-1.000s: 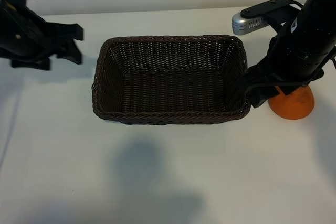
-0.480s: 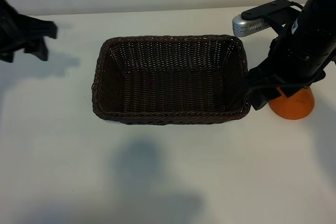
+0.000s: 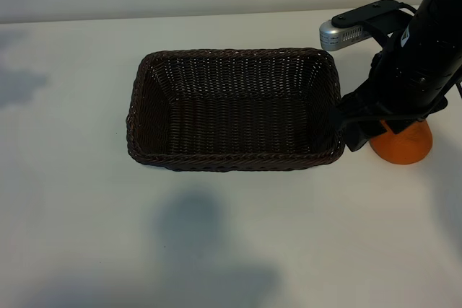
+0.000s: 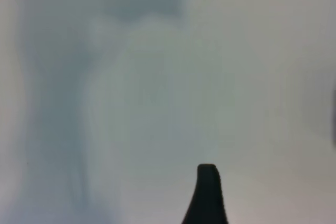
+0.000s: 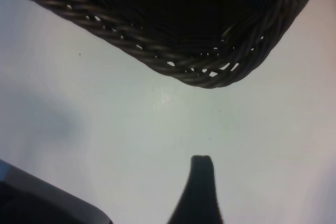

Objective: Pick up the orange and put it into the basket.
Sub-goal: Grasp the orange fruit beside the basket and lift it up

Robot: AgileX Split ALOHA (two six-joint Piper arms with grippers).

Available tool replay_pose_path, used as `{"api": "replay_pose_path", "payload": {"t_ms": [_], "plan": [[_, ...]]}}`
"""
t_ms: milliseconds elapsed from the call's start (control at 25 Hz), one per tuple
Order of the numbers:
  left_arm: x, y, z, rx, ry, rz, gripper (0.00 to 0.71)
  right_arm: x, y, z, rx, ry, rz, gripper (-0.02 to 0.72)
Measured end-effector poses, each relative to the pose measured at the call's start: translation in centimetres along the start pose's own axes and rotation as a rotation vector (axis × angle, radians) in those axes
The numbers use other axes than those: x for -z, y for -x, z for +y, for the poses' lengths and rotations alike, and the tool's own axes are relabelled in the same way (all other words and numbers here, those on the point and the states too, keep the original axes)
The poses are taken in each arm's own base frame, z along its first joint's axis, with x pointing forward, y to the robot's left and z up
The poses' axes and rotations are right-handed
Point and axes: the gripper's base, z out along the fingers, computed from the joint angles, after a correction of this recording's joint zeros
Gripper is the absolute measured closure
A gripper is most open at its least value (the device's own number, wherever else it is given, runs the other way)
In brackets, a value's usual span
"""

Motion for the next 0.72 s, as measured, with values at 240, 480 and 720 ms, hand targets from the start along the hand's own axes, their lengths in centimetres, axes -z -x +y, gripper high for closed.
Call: {"api": "replay_pose_path", "payload": {"t_ms": [240,480,720], "plan": [[7.5,-3.6,-0.6,-0.079,-0.04,-0.198,0.114,0.0,0.0,0.0,0.0,0.0,0.0,0.108],[17.0,-11.7,-0.8,-0.155,-0.024,-0.543,0.114,0.0,0.0,0.0,0.0,0.0,0.0,0.129],[19.9,-18.4,-0.3,-0.168,0.035,-0.726,0.114,0.0,0.0,0.0,0.0,0.0,0.0,0.142]]}}
